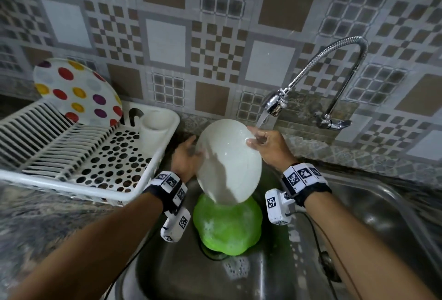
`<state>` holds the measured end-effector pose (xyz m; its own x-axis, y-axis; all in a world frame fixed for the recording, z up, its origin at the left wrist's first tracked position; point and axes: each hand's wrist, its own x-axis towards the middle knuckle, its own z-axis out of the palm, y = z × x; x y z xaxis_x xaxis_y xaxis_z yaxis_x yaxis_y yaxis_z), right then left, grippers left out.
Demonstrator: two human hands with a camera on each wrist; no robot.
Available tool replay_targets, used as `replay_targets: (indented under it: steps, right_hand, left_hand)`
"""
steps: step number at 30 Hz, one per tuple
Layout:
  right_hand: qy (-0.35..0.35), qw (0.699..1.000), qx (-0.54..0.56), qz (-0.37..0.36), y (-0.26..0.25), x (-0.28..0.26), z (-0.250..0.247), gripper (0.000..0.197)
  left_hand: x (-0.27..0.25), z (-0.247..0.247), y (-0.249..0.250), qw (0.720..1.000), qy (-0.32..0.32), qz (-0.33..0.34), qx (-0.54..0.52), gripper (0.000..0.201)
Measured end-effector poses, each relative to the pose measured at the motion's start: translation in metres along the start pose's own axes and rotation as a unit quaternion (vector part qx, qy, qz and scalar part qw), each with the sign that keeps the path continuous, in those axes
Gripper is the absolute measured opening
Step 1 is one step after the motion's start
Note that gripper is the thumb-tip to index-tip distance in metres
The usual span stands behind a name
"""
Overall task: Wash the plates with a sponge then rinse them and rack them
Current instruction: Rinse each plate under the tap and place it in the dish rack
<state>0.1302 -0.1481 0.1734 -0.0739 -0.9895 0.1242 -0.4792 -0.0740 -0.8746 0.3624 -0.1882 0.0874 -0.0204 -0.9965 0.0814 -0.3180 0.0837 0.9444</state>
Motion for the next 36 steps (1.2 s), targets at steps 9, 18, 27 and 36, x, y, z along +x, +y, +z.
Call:
replay_targets:
  steps: [9, 18, 27, 36]
  right_hand:
    - [0.125, 0.991, -0.03, 0.027, 0.003, -0.028, -0.007, 0.034]
    - [0.174, 0.982, -0.035, 0.068, -0.041, -0.057, -0.007, 0.03]
    - [0.176, 0.962, -0.198, -0.068, -0.122, -0.058, 0.016, 0.027]
    - [0.142, 0.973, -0.071, -0.167, -0.227, 0.006, 0.166, 0.047]
  left_hand:
    - [-0.105, 0.056, 0.028, 0.944, -0.18, 0.26, 0.096, 0.087]
    - [-0.08, -0.004, 0.07, 0.962, -0.107, 0.251, -0.006, 0.051]
    - [-0.007, -0.14, 0.126, 0.942, -0.19, 0.254, -0.11, 0.05]
    - [0.091, -0.33, 0.094, 0.943, -0.157, 0.288, -0.053, 0.055]
